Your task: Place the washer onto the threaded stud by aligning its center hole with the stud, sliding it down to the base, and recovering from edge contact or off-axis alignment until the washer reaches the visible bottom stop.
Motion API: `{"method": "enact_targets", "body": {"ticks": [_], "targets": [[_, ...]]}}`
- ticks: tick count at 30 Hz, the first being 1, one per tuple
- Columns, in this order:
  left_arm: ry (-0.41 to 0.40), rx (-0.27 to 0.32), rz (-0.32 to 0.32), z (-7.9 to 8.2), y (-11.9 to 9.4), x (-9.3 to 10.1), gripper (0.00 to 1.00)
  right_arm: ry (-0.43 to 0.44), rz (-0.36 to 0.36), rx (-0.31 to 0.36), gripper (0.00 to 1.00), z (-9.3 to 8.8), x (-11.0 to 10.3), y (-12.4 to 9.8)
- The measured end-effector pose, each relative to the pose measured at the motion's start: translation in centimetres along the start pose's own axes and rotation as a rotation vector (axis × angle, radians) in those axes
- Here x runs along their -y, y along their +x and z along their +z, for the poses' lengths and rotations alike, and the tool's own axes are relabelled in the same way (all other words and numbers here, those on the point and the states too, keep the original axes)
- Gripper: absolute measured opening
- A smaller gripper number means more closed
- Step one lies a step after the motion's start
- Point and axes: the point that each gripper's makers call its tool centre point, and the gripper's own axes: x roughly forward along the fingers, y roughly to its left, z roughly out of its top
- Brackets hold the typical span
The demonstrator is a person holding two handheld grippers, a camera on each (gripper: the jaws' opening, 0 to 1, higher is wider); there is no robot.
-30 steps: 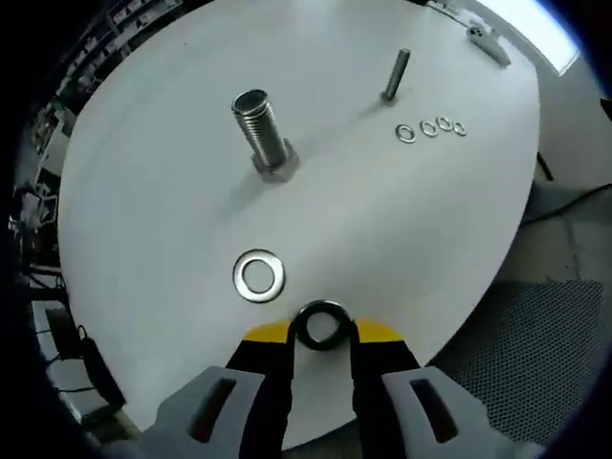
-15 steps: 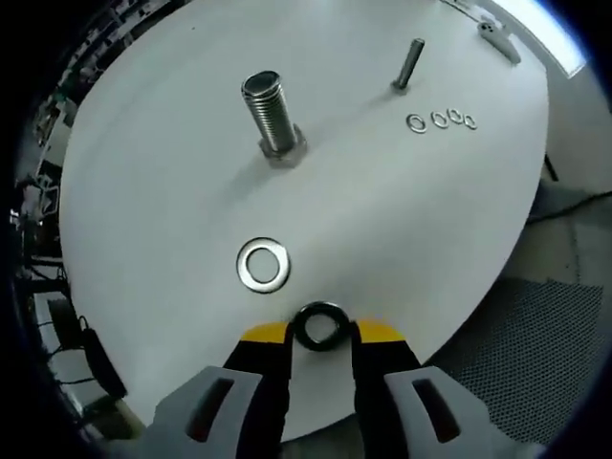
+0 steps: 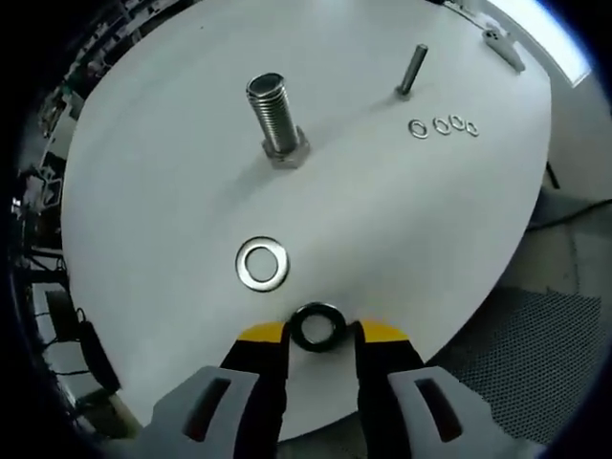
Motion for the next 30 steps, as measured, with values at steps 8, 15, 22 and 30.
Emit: {"method": "enact_targets", "body": {"ticks": [8,15,22,30], "targets": [[0.005,0.018,-0.016,-0.1,0.2,0.0,0.20,-0.001,-0.002,-0.002,0.33,0.0,0.0,0.0],[-0.002,0.025,-0.017,-0.1,0.1,-0.1,0.19,-0.005,0.001,-0.008,0.33,-0.1,0.0,0.1],[0.018,0.027,-0.021,-0.1,0.0,-0.2,0.18,-0.001,0.000,-0.008,0.33,-0.1,0.1,0.1],[0.024,0.065,-0.031,1.3,-1.4,-0.7,0.18,-0.001,-0.001,-0.010,0.33,-0.2,0.1,0.0]]}}
